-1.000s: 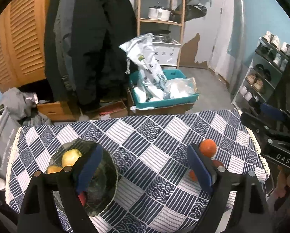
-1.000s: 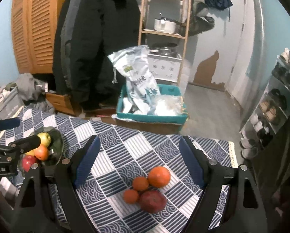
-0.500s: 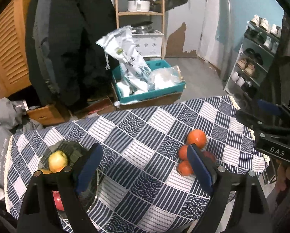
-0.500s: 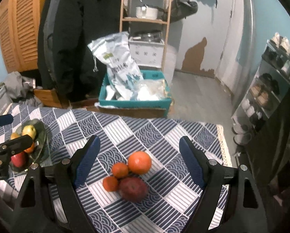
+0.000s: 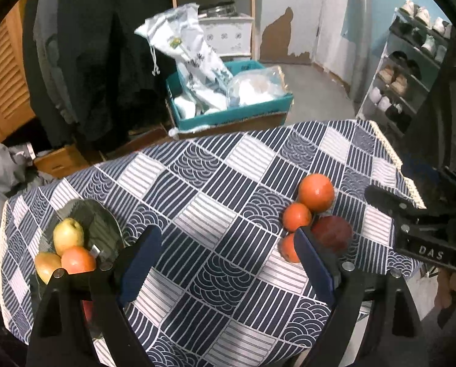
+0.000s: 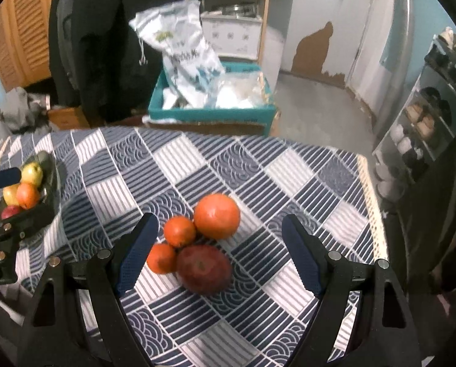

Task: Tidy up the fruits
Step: 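Move right gripper onto the dark red apple while left gripper approaches an orange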

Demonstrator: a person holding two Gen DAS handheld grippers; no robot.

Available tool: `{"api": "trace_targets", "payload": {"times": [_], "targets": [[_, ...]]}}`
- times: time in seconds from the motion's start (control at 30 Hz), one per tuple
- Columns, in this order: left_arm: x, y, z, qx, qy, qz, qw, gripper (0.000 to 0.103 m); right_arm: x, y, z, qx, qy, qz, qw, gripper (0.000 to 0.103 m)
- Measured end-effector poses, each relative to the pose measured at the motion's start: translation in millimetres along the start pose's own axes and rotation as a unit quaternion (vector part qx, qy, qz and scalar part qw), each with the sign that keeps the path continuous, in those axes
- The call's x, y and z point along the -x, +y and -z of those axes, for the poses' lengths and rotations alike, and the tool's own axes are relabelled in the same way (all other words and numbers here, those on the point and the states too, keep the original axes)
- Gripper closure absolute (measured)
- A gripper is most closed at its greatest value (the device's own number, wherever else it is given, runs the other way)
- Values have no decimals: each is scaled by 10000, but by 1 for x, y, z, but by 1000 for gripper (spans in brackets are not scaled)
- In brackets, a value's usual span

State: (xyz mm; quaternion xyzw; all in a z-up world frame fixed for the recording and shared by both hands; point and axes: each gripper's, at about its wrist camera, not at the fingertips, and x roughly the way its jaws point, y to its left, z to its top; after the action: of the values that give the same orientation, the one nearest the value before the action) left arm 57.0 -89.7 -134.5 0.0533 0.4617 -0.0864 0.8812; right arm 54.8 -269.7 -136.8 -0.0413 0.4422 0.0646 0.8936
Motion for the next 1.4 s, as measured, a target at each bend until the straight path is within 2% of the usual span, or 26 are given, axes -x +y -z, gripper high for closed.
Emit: {"api": "trace_targets", "payload": {"times": [0.23, 0.4, 0.53, 0.7, 0.93, 1.0, 1.1, 1.4], "targets": [[-32, -2, 9, -25, 253, -113, 9996, 14, -36, -3, 17, -106, 539, -99, 9984, 21], [-57, 2, 17, 137, 526, -13, 9985, 14, -63, -6, 30, -191, 974, -204, 9949, 21], [-68, -1, 21, -7, 563, -127, 9983, 14, -81, 3, 42, 39, 1347, -246, 9906, 21], [-79, -2, 27, -84, 664, -134, 9977, 14, -100, 13, 55, 354, 1601, -225, 9862, 21], [-86, -9, 32, -234, 714, -57, 9972, 14, -114, 18, 61, 476, 1692, -324, 9839, 21], [-88, -11, 32, -248, 721, -4, 9971, 14, -118, 18, 63, 459, 1726, -413, 9830, 26], [-88, -16, 32, -304, 716, 60, 9969, 14, -121, 17, 65, 418, 1725, -485, 9829, 26], [-93, -31, 31, -386, 730, 310, 9961, 14, -113, -3, 65, 5, 1644, -422, 9855, 28]]}}
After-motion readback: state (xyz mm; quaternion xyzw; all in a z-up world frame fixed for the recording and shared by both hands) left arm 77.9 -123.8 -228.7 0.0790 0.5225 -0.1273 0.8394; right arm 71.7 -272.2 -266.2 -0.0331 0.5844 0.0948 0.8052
